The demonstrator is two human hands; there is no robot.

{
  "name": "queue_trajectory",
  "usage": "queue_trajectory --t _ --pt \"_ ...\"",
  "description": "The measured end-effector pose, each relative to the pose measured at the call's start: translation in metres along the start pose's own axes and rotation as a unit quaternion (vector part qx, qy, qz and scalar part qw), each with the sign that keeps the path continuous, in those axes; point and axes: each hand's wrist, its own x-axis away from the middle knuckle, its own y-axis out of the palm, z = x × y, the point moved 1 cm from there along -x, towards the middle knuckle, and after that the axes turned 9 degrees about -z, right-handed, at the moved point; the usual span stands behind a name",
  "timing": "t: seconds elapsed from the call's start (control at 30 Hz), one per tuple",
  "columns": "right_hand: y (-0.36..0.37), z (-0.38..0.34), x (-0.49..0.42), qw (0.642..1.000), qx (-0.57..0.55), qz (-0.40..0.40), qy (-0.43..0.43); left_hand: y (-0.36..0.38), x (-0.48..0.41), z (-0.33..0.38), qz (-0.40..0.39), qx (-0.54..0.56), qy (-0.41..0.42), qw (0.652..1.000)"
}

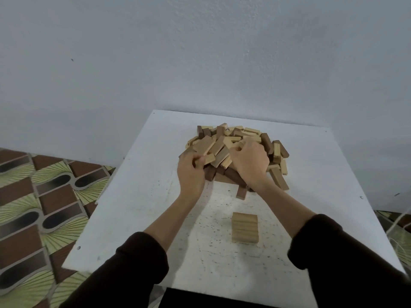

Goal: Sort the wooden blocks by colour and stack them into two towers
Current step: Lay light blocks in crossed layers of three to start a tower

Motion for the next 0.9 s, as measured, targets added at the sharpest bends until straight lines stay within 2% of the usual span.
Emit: queue_trajectory --t 0.13,0.23,0.33,0.43,0.63,0.73,0.8,0.9 --pt "0.014 -0.021 0.045 0.991 0.007 -0.121 -0.049 -0.02 0.021 -0.027 0.002 -0.015 -0.024 1.0" --pt "0.035 -0.03 0.061 0.983 -0.005 -0.182 -0.027 -0.036 0.03 -0.043 0.042 -0.034 -0.073 0.996" --pt "0.059 -0.03 0.07 0.977 -0.084 -0.193 0.037 -0.053 0.04 -0.05 0.093 -0.048 -0.113 0.988" --pt "0.081 -0.028 0.079 0.974 -0.096 -0.185 0.084 -0.063 0.052 -0.054 0.097 -0.103 -0.106 0.984" --pt "0.09 -0.03 0.082 0.967 -0.052 -0.234 0.083 -0.065 0.059 -0.065 0.079 -0.158 -0.059 0.983" --pt "0.088 -0.029 0.076 0.967 -0.103 -0.226 0.065 -0.064 0.055 -0.071 0.068 -0.121 -0.032 0.99" --pt "0.088 -0.027 0.068 0.963 -0.145 -0.219 0.061 -0.064 0.054 -0.072 0.026 -0.103 0.014 0.994" --pt "0.089 -0.027 0.055 0.958 -0.171 -0.217 0.072 -0.063 0.051 -0.078 -0.048 -0.182 0.126 0.974"
